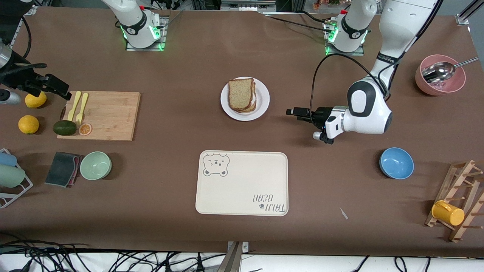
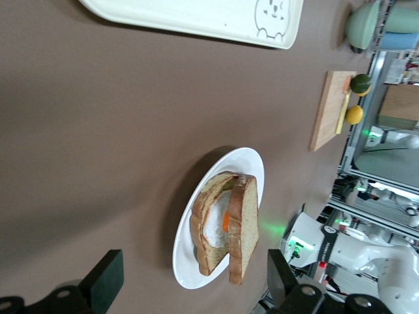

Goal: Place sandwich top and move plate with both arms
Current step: 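Move the left gripper toward the plate while the right gripper withdraws, then lower the left gripper and grasp the white plate rim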

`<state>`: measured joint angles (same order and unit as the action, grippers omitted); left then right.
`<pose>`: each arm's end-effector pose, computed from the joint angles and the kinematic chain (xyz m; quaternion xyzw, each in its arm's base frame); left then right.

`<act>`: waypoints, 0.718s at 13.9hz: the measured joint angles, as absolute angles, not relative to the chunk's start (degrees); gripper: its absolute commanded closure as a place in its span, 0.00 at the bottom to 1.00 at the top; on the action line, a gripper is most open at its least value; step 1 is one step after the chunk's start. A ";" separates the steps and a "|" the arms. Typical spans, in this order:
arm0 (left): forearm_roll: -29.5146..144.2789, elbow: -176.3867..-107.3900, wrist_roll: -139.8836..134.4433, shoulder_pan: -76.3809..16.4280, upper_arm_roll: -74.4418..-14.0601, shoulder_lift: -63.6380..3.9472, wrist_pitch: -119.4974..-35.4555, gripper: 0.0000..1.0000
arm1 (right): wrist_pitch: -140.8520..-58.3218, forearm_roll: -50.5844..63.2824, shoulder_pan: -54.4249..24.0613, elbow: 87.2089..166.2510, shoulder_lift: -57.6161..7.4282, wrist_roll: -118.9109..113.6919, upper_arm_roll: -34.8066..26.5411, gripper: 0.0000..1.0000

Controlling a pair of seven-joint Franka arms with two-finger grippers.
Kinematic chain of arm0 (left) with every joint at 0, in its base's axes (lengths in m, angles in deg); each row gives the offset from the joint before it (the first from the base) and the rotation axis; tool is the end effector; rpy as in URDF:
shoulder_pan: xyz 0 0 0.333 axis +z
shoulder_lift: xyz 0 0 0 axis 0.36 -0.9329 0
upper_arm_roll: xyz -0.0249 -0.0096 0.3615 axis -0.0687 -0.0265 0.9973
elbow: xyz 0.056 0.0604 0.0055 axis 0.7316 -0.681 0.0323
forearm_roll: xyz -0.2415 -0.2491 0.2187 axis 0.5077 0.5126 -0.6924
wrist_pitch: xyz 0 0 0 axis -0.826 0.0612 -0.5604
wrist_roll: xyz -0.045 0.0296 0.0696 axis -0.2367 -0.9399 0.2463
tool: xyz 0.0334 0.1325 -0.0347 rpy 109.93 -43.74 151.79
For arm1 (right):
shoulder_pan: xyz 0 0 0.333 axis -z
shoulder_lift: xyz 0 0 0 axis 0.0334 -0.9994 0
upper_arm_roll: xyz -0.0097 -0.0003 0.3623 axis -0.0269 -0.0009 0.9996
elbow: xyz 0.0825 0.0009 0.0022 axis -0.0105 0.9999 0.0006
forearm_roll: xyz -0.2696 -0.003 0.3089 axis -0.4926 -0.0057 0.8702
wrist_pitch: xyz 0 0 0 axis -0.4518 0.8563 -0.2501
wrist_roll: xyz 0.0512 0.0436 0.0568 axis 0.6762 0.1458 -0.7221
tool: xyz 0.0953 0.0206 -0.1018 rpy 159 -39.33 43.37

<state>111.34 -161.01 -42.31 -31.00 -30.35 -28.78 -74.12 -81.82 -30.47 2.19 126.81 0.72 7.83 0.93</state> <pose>0.5425 -0.2237 0.2241 0.8780 -0.0322 -0.1491 0.4538 0.5671 -0.0062 0.5950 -0.9986 0.0530 -0.0088 0.0015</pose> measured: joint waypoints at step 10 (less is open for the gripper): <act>115.59 -165.52 -47.11 -33.42 -31.90 -29.15 -77.48 0.01 | -81.69 -30.44 2.18 126.81 0.72 7.86 0.98 0.00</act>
